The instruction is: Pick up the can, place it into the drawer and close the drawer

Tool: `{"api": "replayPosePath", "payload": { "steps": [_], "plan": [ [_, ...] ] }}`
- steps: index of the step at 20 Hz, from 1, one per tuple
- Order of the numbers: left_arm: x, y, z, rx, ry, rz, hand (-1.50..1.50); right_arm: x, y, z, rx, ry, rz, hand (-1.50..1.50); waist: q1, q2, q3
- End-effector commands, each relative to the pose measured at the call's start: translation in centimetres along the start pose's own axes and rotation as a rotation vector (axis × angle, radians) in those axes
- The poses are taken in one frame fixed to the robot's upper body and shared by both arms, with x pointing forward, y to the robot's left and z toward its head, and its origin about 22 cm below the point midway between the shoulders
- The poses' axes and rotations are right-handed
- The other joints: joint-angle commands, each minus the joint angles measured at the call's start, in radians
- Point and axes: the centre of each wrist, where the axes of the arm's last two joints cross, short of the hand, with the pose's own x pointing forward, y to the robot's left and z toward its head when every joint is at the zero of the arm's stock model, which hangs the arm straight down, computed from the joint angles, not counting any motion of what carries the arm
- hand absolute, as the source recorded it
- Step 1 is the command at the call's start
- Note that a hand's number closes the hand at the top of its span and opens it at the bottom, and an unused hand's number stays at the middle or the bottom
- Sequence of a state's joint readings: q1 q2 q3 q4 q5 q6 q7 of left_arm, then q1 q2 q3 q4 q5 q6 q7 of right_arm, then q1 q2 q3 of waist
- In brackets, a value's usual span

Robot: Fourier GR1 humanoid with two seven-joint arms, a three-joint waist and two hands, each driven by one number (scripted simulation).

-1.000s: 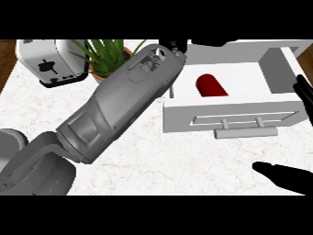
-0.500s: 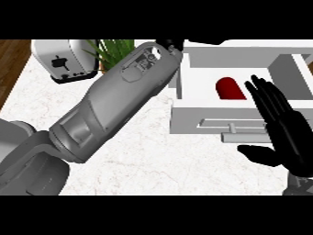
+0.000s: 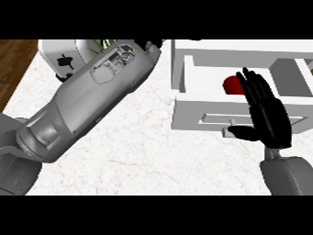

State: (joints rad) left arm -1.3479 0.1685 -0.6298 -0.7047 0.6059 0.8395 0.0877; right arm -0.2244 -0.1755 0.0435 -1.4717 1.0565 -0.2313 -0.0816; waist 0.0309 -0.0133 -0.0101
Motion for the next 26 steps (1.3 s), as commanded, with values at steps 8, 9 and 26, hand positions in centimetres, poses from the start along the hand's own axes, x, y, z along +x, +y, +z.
{"api": "replayPosePath", "payload": {
  "steps": [8,9,26],
  "plan": [
    [0.0,6.0,-0.1,0.020,0.025,-0.010,-1.50,-1.9,5.0,-2.3,0.030,0.042,0.106,-1.50,0.013,0.011,0.011],
    [-0.4,6.3,-0.5,0.004,0.038,-0.019,-1.50,-2.5,5.2,-3.5,0.025,0.056,0.116,-1.50,0.026,0.021,0.012],
    [-2.0,10.1,3.6,-0.020,0.072,-0.006,-1.50,-2.2,4.7,-12.1,-0.149,0.073,0.169,-1.50,0.040,0.026,0.012]
  ]
}}
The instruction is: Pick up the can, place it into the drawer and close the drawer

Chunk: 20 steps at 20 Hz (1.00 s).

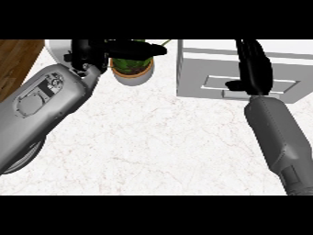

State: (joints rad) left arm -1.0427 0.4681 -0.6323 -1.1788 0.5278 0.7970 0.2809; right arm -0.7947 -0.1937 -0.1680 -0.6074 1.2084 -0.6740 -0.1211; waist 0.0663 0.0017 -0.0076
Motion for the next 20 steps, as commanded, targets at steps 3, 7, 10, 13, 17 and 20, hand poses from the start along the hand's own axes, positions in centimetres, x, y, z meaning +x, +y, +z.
{"api": "replayPosePath", "payload": {
  "steps": [3,7,10,13,17,20],
  "plan": [
    [-1.4,1.4,1.3,-0.009,0.000,-0.011,-1.50,2.4,0.0,-2.9,0.015,0.006,-0.006,-1.50,0.017,0.016,0.009],
    [-1.7,2.0,1.5,-0.008,-0.005,-0.008,-1.50,2.1,-0.5,-3.9,-0.016,0.000,-0.004,-1.50,0.021,0.023,0.010],
    [-0.9,2.9,1.4,-0.011,0.009,0.003,-1.50,2.2,-1.5,-5.2,-0.022,0.029,-0.012,-1.50,0.031,0.025,0.010],
    [-2.4,2.6,2.5,-0.021,-0.022,-0.004,-1.50,3.8,-2.3,-6.6,-0.025,0.032,-0.032,-1.50,0.032,0.026,0.010],
    [-2.6,2.0,2.8,-0.034,-0.019,-0.015,-1.50,4.6,-2.8,-7.4,-0.035,0.017,-0.039,-1.50,0.029,0.034,0.010],
    [-2.6,4.0,3.4,-0.033,-0.008,-0.018,-1.50,4.2,-2.5,-7.1,0.007,0.011,-0.079,-1.50,0.033,0.026,0.010]
  ]
}}
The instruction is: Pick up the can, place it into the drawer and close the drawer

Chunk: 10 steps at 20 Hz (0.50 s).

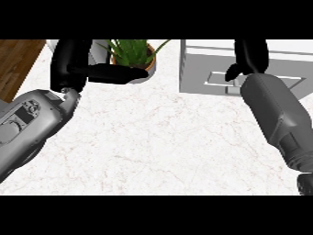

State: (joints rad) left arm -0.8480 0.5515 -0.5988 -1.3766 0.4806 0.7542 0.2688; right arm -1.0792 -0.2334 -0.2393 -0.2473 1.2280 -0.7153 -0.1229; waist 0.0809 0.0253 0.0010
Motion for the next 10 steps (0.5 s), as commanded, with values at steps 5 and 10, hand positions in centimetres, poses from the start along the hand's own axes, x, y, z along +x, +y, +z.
{"api": "replayPosePath", "payload": {
  "steps": [5,10],
  "plan": [
    [-1.6,0.3,0.5,0.031,0.009,-0.016,-1.50,4.9,-1.5,-2.4,-0.086,-0.031,-0.320,-1.50,-0.004,0.003,0.004],
    [-2.0,0.1,1.5,0.016,0.011,0.000,-1.50,5.0,-1.3,-2.3,-0.128,0.022,-0.485,-1.50,0.003,0.001,0.005]
  ]
}}
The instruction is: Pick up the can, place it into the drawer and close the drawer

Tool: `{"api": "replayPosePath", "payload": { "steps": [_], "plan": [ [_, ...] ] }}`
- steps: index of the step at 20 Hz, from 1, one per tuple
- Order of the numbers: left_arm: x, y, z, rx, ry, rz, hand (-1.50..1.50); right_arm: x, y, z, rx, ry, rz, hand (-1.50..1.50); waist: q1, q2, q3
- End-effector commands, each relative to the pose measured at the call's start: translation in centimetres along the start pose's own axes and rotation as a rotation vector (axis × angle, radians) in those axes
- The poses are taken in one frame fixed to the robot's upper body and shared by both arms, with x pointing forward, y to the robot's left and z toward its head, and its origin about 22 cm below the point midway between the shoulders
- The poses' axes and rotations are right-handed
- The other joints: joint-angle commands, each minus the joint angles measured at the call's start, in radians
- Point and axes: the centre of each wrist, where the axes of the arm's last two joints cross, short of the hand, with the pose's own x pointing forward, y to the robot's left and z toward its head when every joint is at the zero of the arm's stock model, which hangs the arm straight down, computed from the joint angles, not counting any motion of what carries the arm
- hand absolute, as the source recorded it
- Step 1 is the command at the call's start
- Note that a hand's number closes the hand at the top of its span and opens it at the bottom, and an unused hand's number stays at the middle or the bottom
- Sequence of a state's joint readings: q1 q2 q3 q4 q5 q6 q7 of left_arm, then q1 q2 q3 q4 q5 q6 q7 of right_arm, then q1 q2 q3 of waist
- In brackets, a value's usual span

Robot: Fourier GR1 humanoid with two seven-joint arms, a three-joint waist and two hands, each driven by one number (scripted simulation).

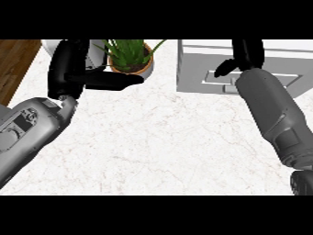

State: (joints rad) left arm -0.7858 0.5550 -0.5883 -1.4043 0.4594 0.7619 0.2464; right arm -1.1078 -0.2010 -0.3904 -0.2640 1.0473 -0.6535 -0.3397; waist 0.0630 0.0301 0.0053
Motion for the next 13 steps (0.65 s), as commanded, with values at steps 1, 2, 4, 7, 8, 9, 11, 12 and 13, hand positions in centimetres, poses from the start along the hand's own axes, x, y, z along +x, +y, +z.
{"api": "replayPosePath", "payload": {
  "steps": [1,2,4,7,8,9,11,12,13],
  "plan": [
    [-0.2,-0.1,0.9,-0.002,-0.003,0.000,-1.50,3.9,0.1,-1.6,-0.090,0.038,-0.259,-1.50,0.027,-0.010,0.000],
    [-1.0,-0.4,0.9,0.003,0.020,0.004,-1.50,5.7,-1.7,-3.8,-0.098,0.029,-0.304,-1.50,0.016,-0.011,-0.002],
    [-0.5,0.0,1.0,0.012,0.010,0.024,-1.50,4.7,0.2,-1.9,-0.094,0.061,-0.358,-1.50,0.011,-0.012,-0.002],
    [-1.9,1.1,1.2,0.018,0.014,-0.010,-1.50,5.0,0.0,-2.2,-0.107,0.114,-0.530,-1.50,-0.001,-0.015,-0.002],
    [-1.4,0.6,1.4,0.021,0.022,-0.003,-1.50,5.0,0.0,-2.2,-0.112,0.110,-0.571,-1.50,-0.014,-0.023,-0.002],
    [-0.7,1.4,1.0,0.021,0.021,-0.003,-1.50,6.1,-1.1,-3.5,-0.112,0.112,-0.585,-1.50,-0.002,-0.018,-0.003],
    [-1.3,1.9,0.3,0.046,0.020,0.006,-1.50,4.6,-0.8,-2.8,-0.106,0.097,-0.603,-1.50,-0.024,-0.015,-0.004],
    [-2.3,0.8,1.9,0.029,0.025,0.009,-1.50,5.2,-0.5,-2.8,-0.107,0.121,-0.604,-1.50,-0.015,-0.016,-0.004],
    [-1.8,1.3,1.2,0.042,0.016,0.013,-1.50,6.5,-0.8,-3.4,-0.111,0.106,-0.619,-1.50,-0.020,-0.017,-0.004]
  ]
}}
